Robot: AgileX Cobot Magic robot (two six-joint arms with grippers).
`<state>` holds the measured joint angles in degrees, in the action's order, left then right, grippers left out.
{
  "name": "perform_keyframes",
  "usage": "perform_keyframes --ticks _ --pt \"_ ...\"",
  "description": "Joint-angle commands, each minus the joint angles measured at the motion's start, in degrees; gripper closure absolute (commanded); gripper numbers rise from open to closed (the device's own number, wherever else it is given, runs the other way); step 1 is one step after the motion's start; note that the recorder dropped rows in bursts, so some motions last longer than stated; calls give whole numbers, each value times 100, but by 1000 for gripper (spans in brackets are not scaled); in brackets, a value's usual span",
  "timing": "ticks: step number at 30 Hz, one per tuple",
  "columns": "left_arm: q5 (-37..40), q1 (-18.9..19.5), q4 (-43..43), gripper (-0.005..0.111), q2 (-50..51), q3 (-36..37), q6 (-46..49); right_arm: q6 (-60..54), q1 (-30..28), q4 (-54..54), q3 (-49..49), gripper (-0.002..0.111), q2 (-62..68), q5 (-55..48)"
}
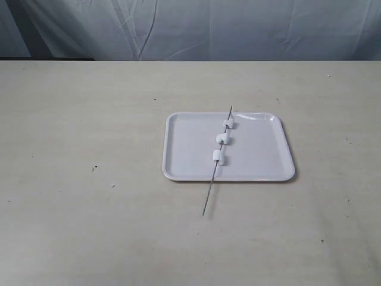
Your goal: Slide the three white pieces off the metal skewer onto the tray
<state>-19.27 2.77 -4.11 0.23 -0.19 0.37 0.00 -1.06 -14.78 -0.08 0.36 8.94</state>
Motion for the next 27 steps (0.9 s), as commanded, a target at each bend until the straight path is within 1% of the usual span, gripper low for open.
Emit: perform_keyframes --ticks 1,4,6,8,9,11,14,16,17,19,21,23,25,26,27 --pt "-388 6 10 50 -23 19 -222 0 -40 -417 8 61 -36 147" --pt "-652 6 37 50 -23 19 -1021 59 -40 -882 8 61 -36 149" --pt "-629 6 146 50 -23 19 -1627 71 -40 -1344 8 61 -36 217" --pt "-611 6 380 50 -23 19 -2244 207 -40 -1785 8 61 -36 257" --pt "-651 6 647 50 -23 19 -2581 304 -40 -1912 8 61 -36 219" --pt "-659 6 1352 50 -23 19 -3112 556 -40 -1998 8 61 -36 -7" --pt "-714 6 2769 50 -7 -130 -4289 628 -40 -2001 -279 61 -36 -1002" --pt "-623 6 4184 50 293 -367 -5527 613 -40 -2001 -506 61 -36 -1447" --pt "-636 6 4968 50 461 -468 -5997 615 -40 -2001 -621 61 22 -1620" --pt "-741 6 6302 50 991 -740 -7113 540 62 -1975 -831 61 255 -1801" --pt "-822 -51 7024 50 1512 -1010 -7904 318 188 -1987 -1022 61 618 -2012" --pt "-859 -152 7264 51 2053 -1305 -8328 108 325 -2066 -1284 61 1170 -2419" --pt "-1055 -240 7701 51 2766 -1618 -8629 -318 471 -2192 -1594 61 1835 -2896" --pt "-1204 -250 8072 51 3043 -1761 -8832 -600 538 -2319 -1791 61 2196 -3101" --pt "-1411 -277 8553 51 3458 -1993 -9365 -918 595 -2447 -1998 61 2573 -3286"
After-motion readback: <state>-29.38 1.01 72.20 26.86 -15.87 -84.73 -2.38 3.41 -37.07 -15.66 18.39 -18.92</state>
